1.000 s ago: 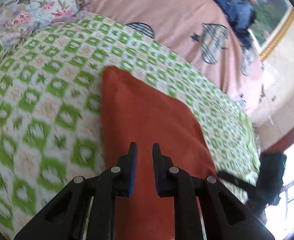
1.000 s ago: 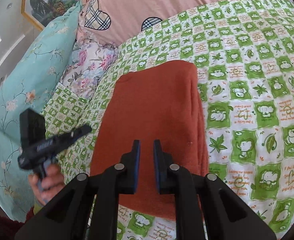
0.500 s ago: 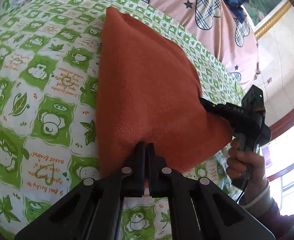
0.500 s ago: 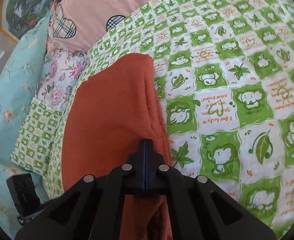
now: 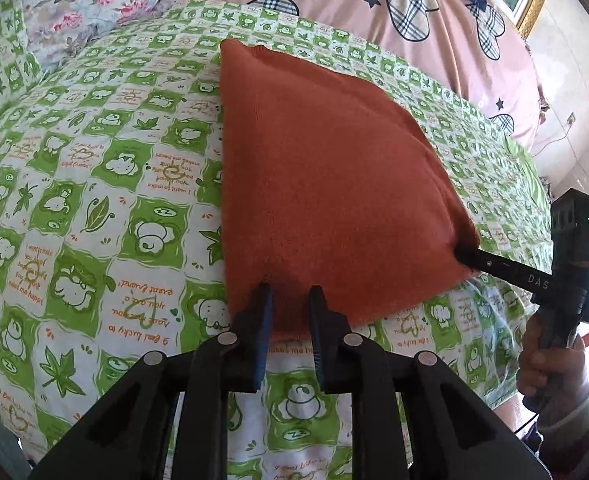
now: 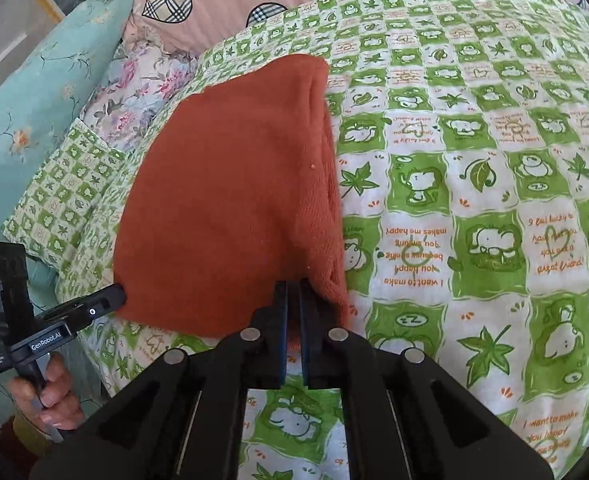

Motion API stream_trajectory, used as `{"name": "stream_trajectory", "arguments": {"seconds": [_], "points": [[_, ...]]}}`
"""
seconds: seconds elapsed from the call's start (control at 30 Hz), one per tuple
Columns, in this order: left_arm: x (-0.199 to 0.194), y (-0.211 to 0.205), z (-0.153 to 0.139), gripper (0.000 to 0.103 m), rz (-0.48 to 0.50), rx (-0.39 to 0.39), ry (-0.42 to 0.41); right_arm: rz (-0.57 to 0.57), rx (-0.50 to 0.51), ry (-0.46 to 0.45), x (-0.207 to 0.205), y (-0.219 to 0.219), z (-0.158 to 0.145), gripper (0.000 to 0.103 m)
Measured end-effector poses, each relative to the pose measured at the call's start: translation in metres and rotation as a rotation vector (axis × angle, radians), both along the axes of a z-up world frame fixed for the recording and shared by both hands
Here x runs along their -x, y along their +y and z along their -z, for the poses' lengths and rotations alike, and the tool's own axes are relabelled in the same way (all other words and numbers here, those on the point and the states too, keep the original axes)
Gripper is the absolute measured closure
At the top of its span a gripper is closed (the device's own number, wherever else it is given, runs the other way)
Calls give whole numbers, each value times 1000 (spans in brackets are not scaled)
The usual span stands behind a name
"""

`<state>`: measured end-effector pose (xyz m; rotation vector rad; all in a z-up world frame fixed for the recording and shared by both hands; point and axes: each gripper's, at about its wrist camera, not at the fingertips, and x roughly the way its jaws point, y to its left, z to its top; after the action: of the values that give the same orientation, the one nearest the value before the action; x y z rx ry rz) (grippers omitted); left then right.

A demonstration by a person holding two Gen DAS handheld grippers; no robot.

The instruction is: Fold small clothes

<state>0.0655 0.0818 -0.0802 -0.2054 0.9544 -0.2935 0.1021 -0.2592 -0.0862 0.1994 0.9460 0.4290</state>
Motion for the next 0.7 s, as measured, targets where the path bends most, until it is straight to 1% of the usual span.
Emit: {"name": "stream_trajectory", "arguments": {"seconds": [0.1,0.23,0.4,0.47,0.53,0.6,0.63,0.67,0.7], "points": [[0,2,1,85,-4,0,-1,1,28,-14,4,2,-3,97],[3,3,2,85,-18,0,1,14,14,-3,10,-4,-4,97],[16,1,-6,84,-30,-57,-3,39,49,-15,18,-7,-16,97],[22,3,-9,74,-44,-75,-3,40,59,-21,23,-6,-21,95],[27,6,-12,45,-64,-96,-14,38,68,-32,31,-4,-27,92],[35,8,-17,36,-88,-118,-47,22,75,-43,40,-1,-31,80],[38,9,-18,33,-93,-123,-52,17,76,-48,44,0,-33,66],[41,10,-19,32,-98,-126,-53,13,77,-56,49,1,-34,58],[42,12,-19,31,-100,-127,-51,8,86,-67,55,2,-35,57]]}}
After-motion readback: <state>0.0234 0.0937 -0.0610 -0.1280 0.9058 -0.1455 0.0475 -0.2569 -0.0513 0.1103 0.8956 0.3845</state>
